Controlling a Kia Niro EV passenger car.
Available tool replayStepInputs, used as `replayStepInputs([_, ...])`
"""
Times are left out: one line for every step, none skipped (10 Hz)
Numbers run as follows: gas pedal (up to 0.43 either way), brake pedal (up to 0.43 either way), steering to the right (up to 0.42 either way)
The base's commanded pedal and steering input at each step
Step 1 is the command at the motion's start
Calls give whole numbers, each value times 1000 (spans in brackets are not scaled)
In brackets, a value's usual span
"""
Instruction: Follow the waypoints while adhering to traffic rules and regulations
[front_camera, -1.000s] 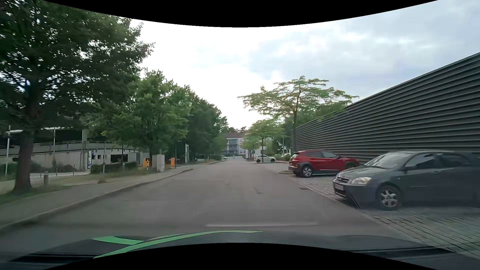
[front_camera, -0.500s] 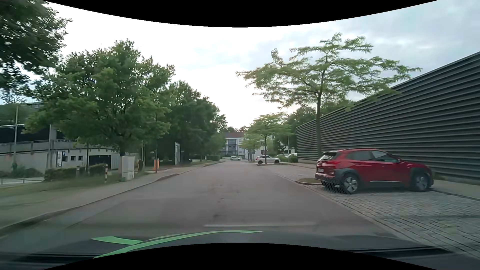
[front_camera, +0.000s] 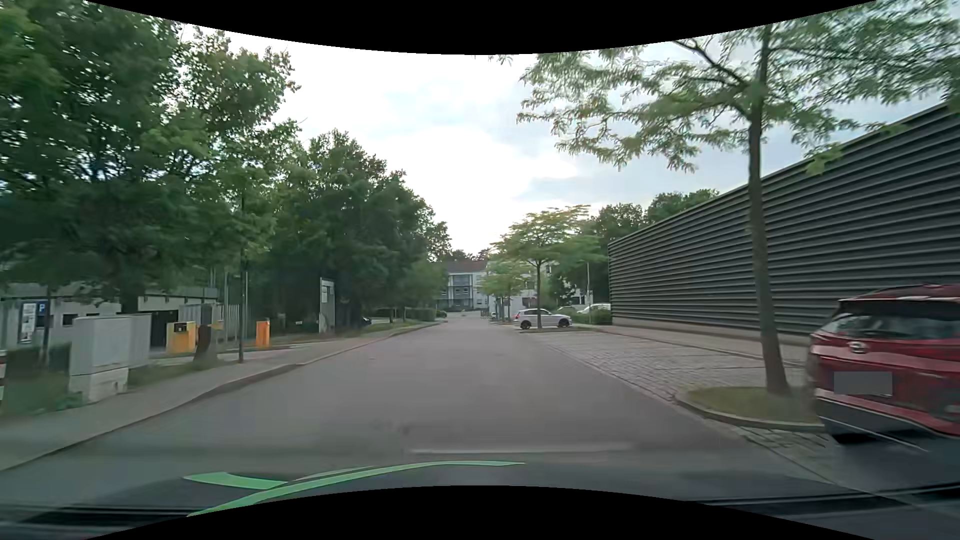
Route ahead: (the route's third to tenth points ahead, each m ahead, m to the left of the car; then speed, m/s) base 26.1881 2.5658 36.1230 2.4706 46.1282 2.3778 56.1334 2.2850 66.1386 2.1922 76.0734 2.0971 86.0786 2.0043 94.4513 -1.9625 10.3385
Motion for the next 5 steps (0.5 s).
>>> replayStepInputs([39,0,1])
replayStepInputs([39,0,1])
replayStepInputs([39,0,1])
replayStepInputs([39,0,0])
replayStepInputs([39,0,0])
